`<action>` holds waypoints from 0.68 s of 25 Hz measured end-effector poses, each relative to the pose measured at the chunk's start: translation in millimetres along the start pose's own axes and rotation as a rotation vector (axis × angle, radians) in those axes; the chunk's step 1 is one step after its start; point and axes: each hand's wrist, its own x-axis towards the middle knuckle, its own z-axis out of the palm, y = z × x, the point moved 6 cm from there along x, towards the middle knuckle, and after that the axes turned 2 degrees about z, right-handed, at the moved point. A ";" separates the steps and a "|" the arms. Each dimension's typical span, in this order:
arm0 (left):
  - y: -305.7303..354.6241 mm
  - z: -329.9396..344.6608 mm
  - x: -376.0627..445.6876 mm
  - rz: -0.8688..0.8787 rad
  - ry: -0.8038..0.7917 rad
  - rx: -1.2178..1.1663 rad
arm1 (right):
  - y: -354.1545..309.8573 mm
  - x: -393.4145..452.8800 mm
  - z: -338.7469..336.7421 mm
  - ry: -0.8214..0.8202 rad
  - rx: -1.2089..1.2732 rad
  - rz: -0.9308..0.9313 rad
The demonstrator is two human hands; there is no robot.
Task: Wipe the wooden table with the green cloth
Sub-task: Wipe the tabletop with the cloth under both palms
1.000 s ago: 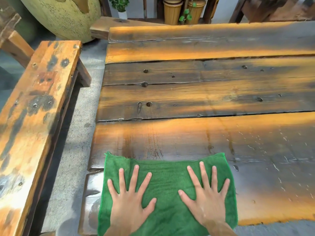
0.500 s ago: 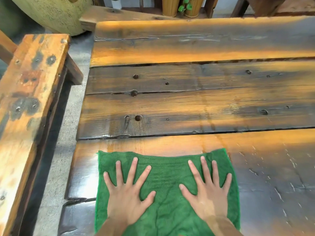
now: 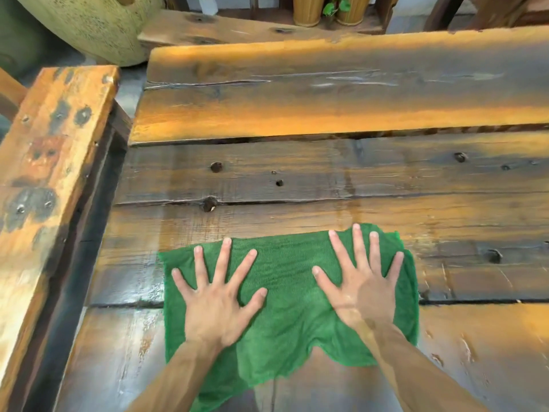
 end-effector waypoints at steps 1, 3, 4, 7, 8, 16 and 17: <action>1.6 -5.5 18.8 -0.014 -0.001 -0.010 | 0.7 16.2 -5.0 -0.013 -0.004 -0.006; 7.3 -15.3 51.4 -0.021 -0.007 -0.021 | 3.1 48.9 -14.4 -0.051 -0.023 -0.008; 8.2 -17.7 65.8 -0.023 0.002 -0.019 | 3.1 65.0 -19.3 -0.061 -0.028 -0.011; 8.3 -30.0 111.8 -0.045 0.002 -0.002 | -2.5 116.5 -32.1 -0.049 -0.037 -0.026; 9.1 -33.6 127.5 -0.049 -0.011 -0.004 | -3.3 131.9 -35.2 -0.043 -0.044 -0.033; 5.3 -63.6 250.5 -0.045 0.043 0.012 | -18.8 246.0 -62.0 0.050 -0.031 -0.031; 4.8 -66.9 262.1 -0.044 0.044 0.008 | -20.3 257.3 -65.5 0.054 -0.029 -0.025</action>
